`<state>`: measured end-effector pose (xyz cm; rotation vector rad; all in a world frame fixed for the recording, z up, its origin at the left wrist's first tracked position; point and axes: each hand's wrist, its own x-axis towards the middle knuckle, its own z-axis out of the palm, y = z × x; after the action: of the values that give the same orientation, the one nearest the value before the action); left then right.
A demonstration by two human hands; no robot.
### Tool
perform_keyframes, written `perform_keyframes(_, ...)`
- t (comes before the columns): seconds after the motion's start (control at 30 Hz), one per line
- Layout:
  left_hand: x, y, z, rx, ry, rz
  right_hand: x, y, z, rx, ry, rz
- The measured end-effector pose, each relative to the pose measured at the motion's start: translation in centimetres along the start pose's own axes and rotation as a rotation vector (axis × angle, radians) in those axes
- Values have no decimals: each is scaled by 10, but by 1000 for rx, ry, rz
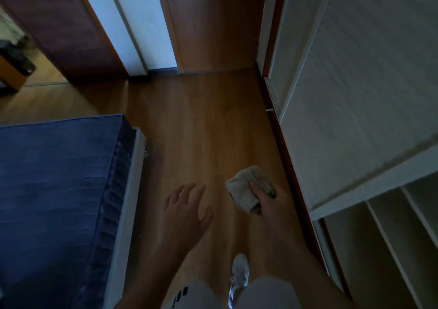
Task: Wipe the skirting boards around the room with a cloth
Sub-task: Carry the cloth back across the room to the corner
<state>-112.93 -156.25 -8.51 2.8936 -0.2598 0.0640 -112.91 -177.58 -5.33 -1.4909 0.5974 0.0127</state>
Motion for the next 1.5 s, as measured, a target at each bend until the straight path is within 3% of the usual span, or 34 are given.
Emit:
perform_keyframes(0.47,134,-12,2,18,66,-63,130,-53,49,28,-90,-9)
perform_keyframes(1.23,477,-178,-13,-57,182,10,408,-173,275,-103,-83,-76)
perform_keyframes(1.5,595,-202,-4,-22,177,-80,516,-220,326,-125,-108,-115)
